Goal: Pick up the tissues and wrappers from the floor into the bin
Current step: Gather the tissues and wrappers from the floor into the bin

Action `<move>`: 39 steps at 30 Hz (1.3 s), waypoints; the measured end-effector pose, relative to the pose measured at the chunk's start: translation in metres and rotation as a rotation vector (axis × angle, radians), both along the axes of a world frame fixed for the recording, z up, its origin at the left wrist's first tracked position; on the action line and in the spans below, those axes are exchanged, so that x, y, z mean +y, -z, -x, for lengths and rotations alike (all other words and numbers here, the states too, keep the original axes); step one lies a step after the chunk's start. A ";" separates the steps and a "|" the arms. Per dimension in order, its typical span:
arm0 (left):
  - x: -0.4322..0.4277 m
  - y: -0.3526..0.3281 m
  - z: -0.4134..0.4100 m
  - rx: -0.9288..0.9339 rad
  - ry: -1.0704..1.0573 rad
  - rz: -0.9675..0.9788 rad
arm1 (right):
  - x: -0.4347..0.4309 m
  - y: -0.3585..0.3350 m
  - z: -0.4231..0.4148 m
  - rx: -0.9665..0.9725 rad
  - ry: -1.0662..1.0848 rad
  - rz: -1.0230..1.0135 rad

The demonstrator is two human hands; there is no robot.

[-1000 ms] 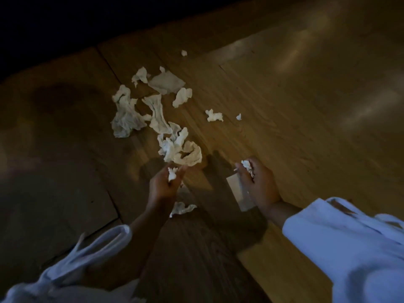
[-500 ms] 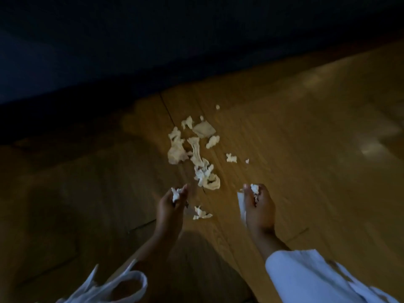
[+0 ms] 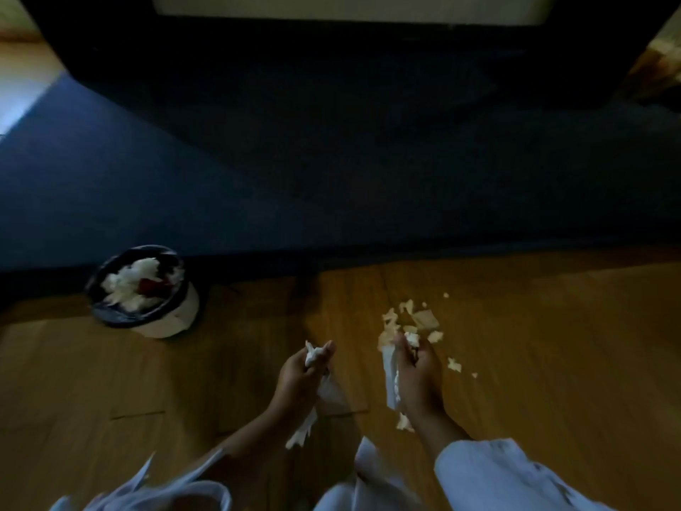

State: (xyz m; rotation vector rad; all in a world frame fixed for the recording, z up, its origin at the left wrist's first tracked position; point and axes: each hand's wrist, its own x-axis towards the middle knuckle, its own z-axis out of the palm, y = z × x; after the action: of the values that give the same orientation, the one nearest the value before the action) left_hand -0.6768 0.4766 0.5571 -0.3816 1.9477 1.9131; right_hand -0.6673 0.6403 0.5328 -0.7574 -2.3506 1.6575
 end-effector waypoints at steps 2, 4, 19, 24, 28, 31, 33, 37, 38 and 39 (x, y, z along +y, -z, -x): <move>-0.027 -0.008 0.009 -0.005 -0.013 -0.006 | -0.027 -0.006 0.014 -0.014 -0.071 0.069; -0.048 -0.007 0.022 -0.007 -0.056 -0.027 | -0.048 -0.007 0.032 0.007 -0.131 0.078; -0.188 0.006 0.194 -0.044 -0.362 -0.030 | -0.189 0.008 0.247 -0.066 -0.600 0.087; -0.257 0.015 0.253 -0.052 -0.478 0.036 | -0.265 0.007 0.317 -0.064 -0.647 0.141; -0.328 0.025 0.296 -0.055 -0.455 0.041 | -0.339 0.020 0.366 -0.089 -0.647 0.172; -0.387 0.037 0.329 -0.089 -0.430 0.081 | -0.396 0.034 0.400 -0.106 -0.570 0.206; -0.423 0.050 0.350 -0.100 -0.443 0.103 | -0.429 0.051 0.420 -0.143 -0.509 0.240; -0.478 0.086 0.396 -0.159 -0.473 0.132 | -0.489 0.096 0.458 -0.231 -0.421 0.321; -0.487 0.100 0.405 -0.177 -0.476 0.135 | -0.502 0.107 0.465 -0.248 -0.424 0.321; -0.493 0.112 0.414 -0.200 -0.472 0.142 | -0.514 0.119 0.471 -0.259 -0.436 0.321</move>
State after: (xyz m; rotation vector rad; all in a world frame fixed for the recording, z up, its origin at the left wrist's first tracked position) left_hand -1.0904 -0.0167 0.4447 -1.1146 1.9875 1.9086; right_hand -1.1387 0.1261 0.4139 -0.5603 -2.5984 2.2824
